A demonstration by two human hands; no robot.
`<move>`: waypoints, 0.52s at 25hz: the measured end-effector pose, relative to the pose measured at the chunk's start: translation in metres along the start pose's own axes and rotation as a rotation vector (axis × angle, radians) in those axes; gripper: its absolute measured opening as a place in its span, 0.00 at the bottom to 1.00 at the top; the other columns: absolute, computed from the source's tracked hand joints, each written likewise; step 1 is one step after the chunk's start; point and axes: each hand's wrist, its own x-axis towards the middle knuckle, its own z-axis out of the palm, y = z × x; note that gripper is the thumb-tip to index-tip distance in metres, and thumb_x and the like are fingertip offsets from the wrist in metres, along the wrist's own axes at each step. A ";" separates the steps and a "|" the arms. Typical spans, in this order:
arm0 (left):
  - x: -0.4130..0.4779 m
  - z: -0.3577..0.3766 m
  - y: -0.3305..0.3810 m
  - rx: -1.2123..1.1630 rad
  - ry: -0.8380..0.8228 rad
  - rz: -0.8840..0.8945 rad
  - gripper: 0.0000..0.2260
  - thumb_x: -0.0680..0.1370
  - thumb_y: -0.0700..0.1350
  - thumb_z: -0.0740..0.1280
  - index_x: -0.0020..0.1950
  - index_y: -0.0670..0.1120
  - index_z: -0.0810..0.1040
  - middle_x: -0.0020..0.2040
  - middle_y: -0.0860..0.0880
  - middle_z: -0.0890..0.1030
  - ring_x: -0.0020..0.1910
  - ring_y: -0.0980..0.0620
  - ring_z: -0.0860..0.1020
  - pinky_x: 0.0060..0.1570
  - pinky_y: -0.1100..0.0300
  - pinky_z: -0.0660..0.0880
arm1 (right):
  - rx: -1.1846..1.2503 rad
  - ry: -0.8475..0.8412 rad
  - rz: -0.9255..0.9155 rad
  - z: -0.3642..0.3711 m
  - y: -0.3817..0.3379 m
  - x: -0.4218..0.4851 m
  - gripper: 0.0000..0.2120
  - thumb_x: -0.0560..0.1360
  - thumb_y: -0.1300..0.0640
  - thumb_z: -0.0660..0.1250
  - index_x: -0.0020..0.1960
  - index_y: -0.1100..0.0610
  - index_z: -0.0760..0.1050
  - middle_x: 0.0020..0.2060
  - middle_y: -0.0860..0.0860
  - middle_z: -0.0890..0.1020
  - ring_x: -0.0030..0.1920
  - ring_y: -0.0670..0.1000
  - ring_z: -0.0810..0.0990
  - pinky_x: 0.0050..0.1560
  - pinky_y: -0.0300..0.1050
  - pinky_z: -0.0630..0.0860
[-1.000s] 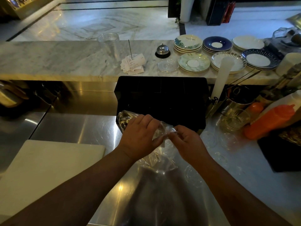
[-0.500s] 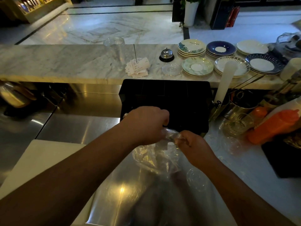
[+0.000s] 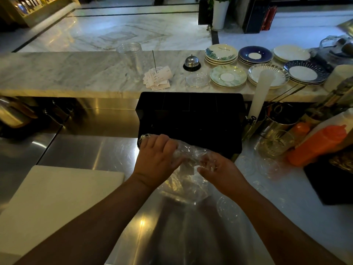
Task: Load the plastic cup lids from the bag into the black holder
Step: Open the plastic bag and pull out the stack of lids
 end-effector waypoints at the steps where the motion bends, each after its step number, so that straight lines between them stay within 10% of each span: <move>1: 0.006 -0.001 0.002 -0.001 -0.002 0.010 0.15 0.74 0.56 0.74 0.48 0.44 0.81 0.45 0.43 0.81 0.44 0.40 0.79 0.45 0.48 0.73 | -0.005 0.005 0.010 0.001 -0.002 0.000 0.04 0.77 0.50 0.72 0.50 0.42 0.78 0.43 0.40 0.83 0.44 0.37 0.82 0.44 0.36 0.78; 9: 0.078 -0.067 -0.004 0.048 -0.490 0.272 0.05 0.78 0.51 0.70 0.48 0.51 0.81 0.39 0.52 0.80 0.36 0.51 0.76 0.33 0.58 0.65 | -0.173 -0.024 0.048 -0.019 -0.004 0.007 0.13 0.80 0.54 0.66 0.37 0.49 0.75 0.27 0.45 0.75 0.26 0.39 0.72 0.28 0.32 0.66; 13: 0.097 -0.077 -0.002 0.100 -0.464 0.238 0.09 0.75 0.55 0.69 0.49 0.52 0.80 0.41 0.53 0.79 0.38 0.52 0.73 0.36 0.56 0.68 | -0.226 -0.054 0.017 -0.029 -0.008 0.016 0.12 0.81 0.54 0.66 0.38 0.52 0.76 0.27 0.47 0.75 0.24 0.40 0.72 0.23 0.31 0.65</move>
